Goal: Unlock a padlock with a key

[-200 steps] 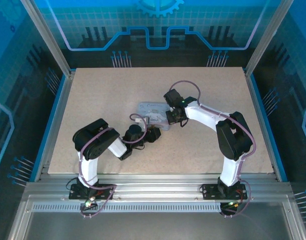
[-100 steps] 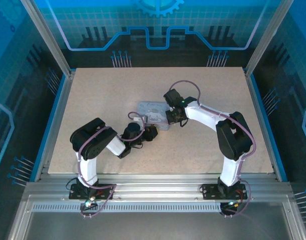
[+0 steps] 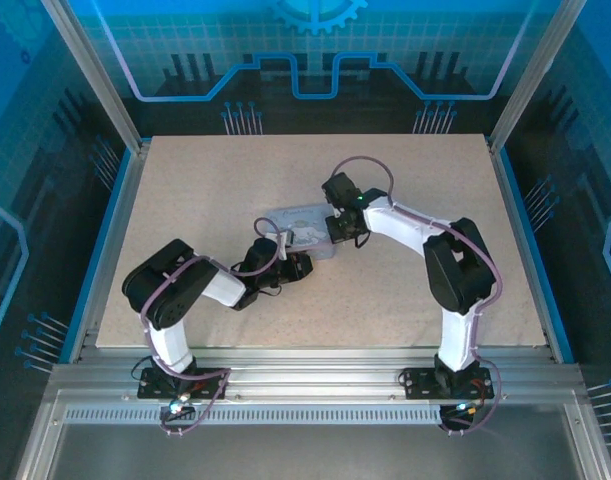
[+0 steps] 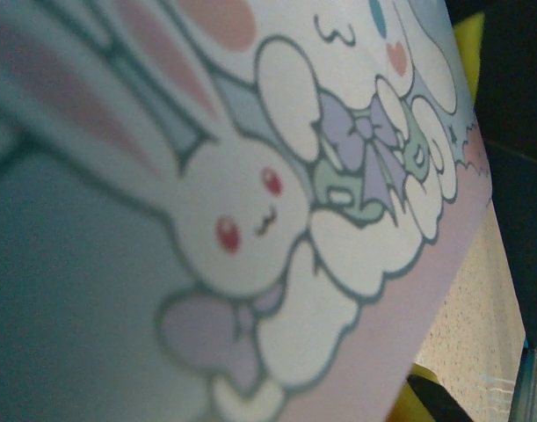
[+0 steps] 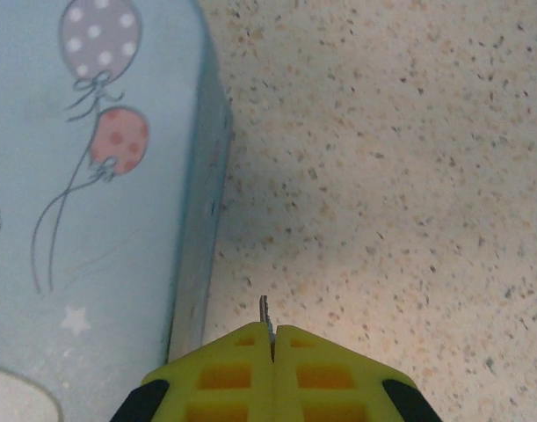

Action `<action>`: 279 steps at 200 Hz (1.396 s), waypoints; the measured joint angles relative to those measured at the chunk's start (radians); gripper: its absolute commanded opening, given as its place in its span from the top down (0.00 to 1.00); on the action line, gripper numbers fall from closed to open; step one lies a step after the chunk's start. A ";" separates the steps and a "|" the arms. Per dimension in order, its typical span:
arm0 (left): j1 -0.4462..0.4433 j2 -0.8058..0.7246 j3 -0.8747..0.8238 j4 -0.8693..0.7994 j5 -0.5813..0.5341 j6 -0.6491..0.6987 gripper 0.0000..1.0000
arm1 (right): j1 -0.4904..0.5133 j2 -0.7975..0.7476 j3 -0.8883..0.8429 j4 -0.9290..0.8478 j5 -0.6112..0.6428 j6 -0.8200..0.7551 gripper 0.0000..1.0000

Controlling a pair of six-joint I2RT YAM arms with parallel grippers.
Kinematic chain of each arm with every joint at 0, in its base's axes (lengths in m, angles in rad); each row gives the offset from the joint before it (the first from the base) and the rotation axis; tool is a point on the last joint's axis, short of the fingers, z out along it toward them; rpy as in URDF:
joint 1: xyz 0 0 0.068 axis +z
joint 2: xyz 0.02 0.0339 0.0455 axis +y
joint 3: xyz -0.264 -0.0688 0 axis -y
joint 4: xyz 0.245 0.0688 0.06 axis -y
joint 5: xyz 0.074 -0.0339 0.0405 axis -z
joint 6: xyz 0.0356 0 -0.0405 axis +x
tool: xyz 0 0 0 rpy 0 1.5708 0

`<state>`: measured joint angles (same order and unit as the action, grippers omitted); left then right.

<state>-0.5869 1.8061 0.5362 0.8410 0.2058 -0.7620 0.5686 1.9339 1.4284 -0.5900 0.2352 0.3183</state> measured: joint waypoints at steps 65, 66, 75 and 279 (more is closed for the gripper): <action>0.005 -0.021 0.015 -0.068 -0.003 -0.023 0.88 | -0.003 0.051 0.065 -0.006 -0.011 -0.039 1.00; 0.005 -0.021 0.016 -0.069 -0.003 -0.023 0.88 | -0.003 0.051 0.066 -0.006 -0.011 -0.040 1.00; 0.006 -0.021 0.019 -0.076 -0.003 -0.026 0.88 | -0.005 0.056 0.072 -0.008 -0.014 -0.048 1.00; 0.006 -0.162 0.164 -0.369 -0.008 -0.208 1.00 | -0.064 -0.534 -0.417 0.152 -0.158 0.029 1.00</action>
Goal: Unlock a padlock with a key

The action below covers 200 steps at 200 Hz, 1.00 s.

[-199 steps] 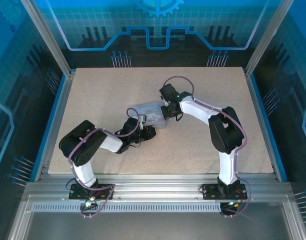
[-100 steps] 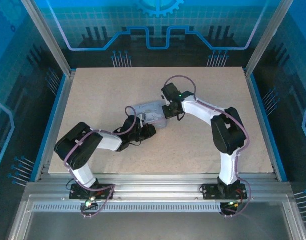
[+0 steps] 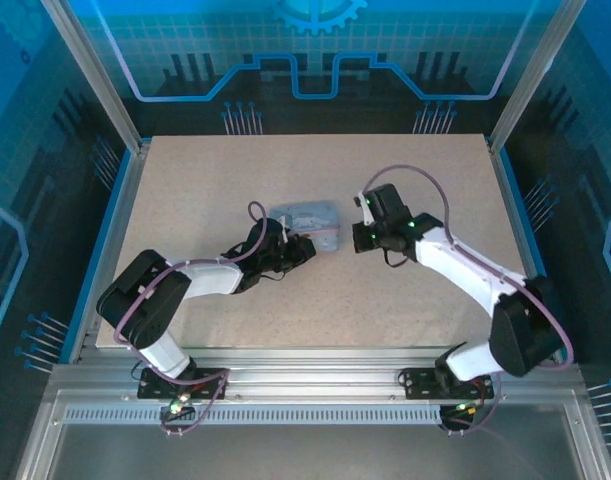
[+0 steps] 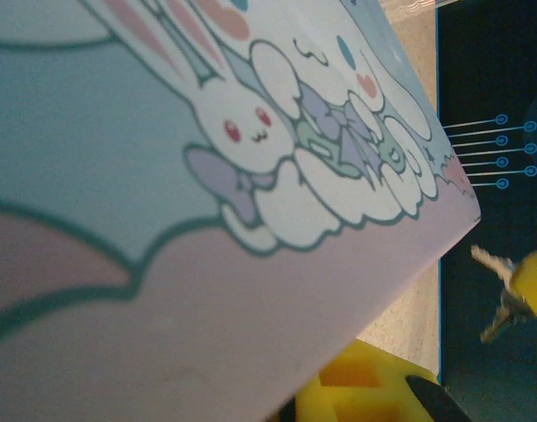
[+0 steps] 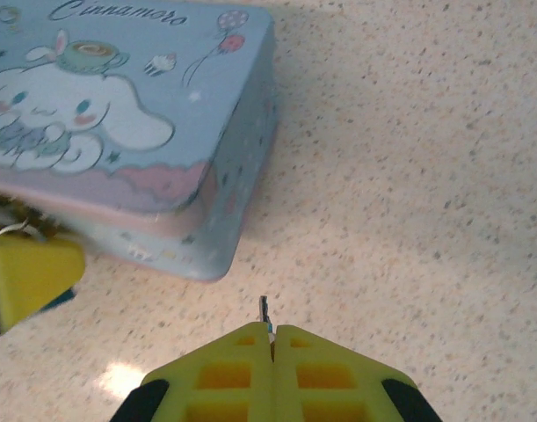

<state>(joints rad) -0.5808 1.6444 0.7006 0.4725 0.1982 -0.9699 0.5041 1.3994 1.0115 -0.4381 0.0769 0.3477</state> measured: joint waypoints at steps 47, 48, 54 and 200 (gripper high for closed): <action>0.000 0.000 0.000 0.004 0.002 -0.024 1.00 | -0.011 -0.192 -0.187 0.126 -0.131 0.090 1.00; 0.000 0.000 0.000 0.004 0.002 -0.024 1.00 | -0.011 -0.195 -0.189 0.128 -0.133 0.092 1.00; 0.000 0.000 0.000 0.004 0.002 -0.026 1.00 | -0.011 -0.216 -0.209 0.146 -0.148 0.105 1.00; 0.000 0.027 -0.010 0.078 0.020 -0.077 1.00 | -0.014 -0.388 -0.583 0.703 -0.317 0.534 1.00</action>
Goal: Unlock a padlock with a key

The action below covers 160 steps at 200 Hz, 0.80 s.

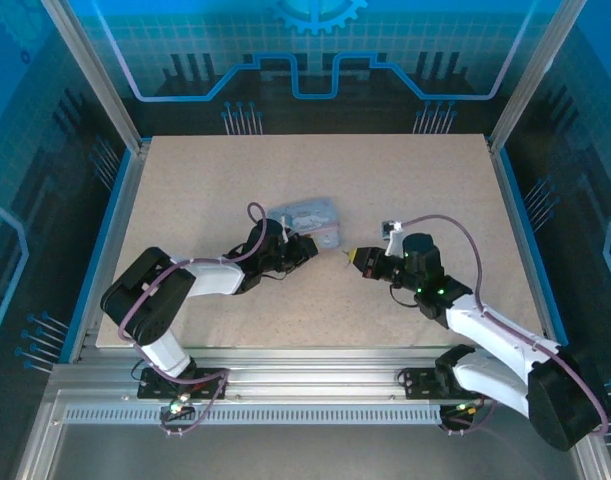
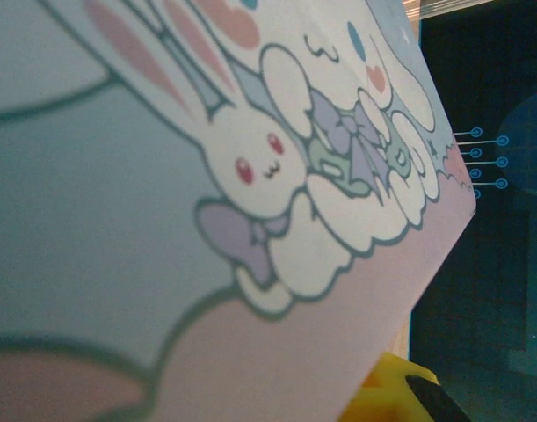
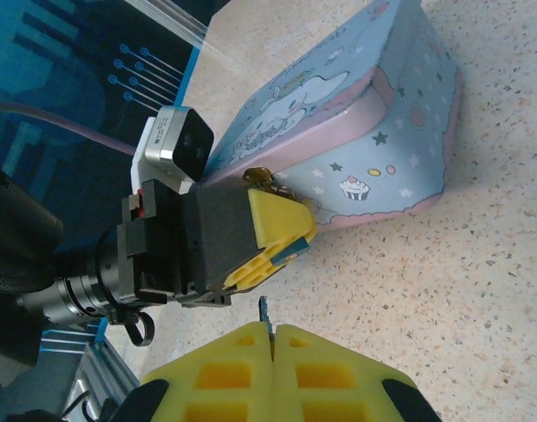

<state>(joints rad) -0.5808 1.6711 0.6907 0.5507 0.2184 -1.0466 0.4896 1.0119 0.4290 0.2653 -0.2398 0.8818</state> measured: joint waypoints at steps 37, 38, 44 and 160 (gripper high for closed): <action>0.000 0.002 -0.001 0.008 0.000 -0.003 1.00 | 0.008 0.020 -0.079 0.148 0.030 0.119 1.00; 0.000 0.002 -0.001 0.008 0.000 -0.002 1.00 | 0.008 0.021 -0.080 0.150 0.031 0.122 1.00; 0.000 0.004 -0.001 0.011 0.001 -0.003 1.00 | 0.012 0.030 -0.088 0.172 0.035 0.135 1.00; 0.000 0.033 -0.001 0.057 0.012 -0.029 1.00 | 0.092 0.277 -0.130 0.447 0.109 0.241 1.00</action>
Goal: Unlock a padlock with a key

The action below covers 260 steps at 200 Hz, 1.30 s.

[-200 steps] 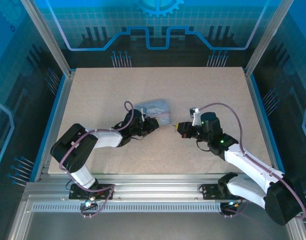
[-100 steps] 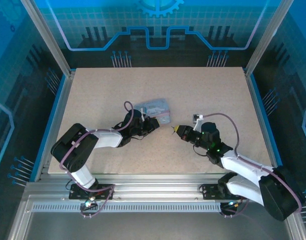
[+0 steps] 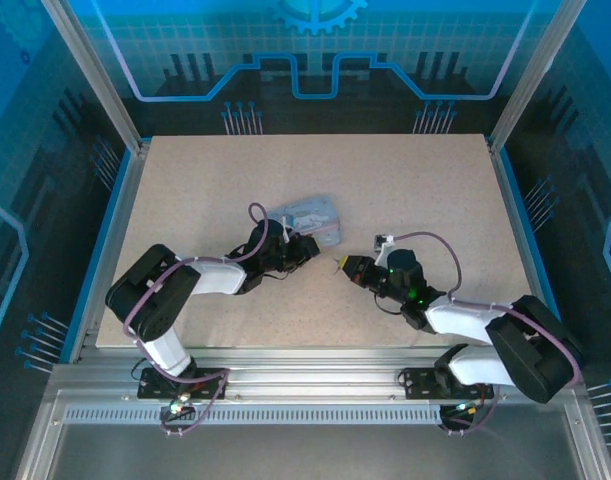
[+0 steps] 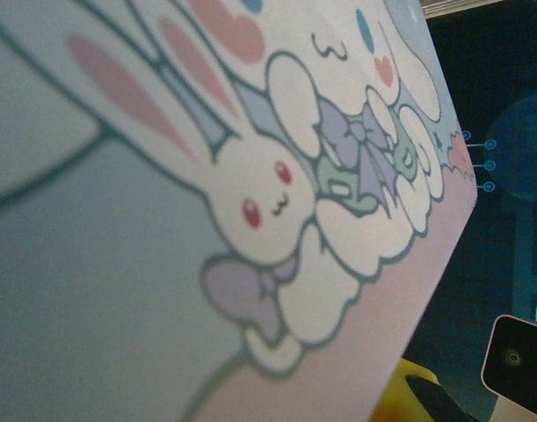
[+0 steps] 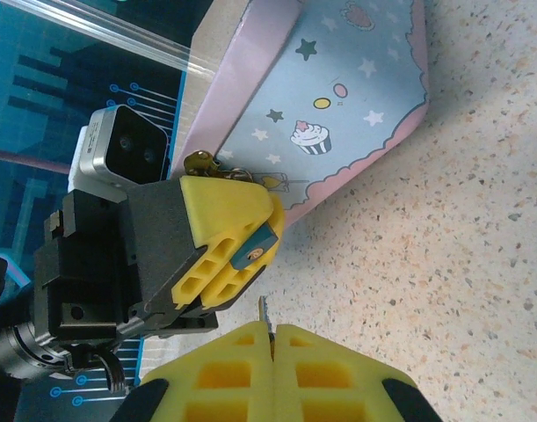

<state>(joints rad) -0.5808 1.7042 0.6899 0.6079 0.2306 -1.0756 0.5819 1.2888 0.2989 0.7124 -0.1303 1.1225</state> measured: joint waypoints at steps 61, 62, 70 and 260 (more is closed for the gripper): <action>0.000 0.014 -0.003 0.029 0.003 -0.017 1.00 | 0.005 0.023 0.034 0.024 0.000 0.015 1.00; 0.000 0.014 -0.003 0.030 0.003 -0.017 1.00 | 0.005 0.024 0.035 0.025 0.000 0.015 1.00; 0.000 0.017 -0.007 0.042 0.003 -0.022 1.00 | 0.007 0.029 0.037 0.033 0.000 0.019 1.00; 0.000 0.045 -0.039 0.163 0.003 -0.082 1.00 | 0.042 0.326 0.055 0.325 -0.008 0.132 1.00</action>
<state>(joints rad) -0.5808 1.7496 0.6510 0.7704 0.2340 -1.1576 0.6235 1.6146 0.3538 1.0378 -0.1383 1.2549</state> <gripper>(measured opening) 0.138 0.059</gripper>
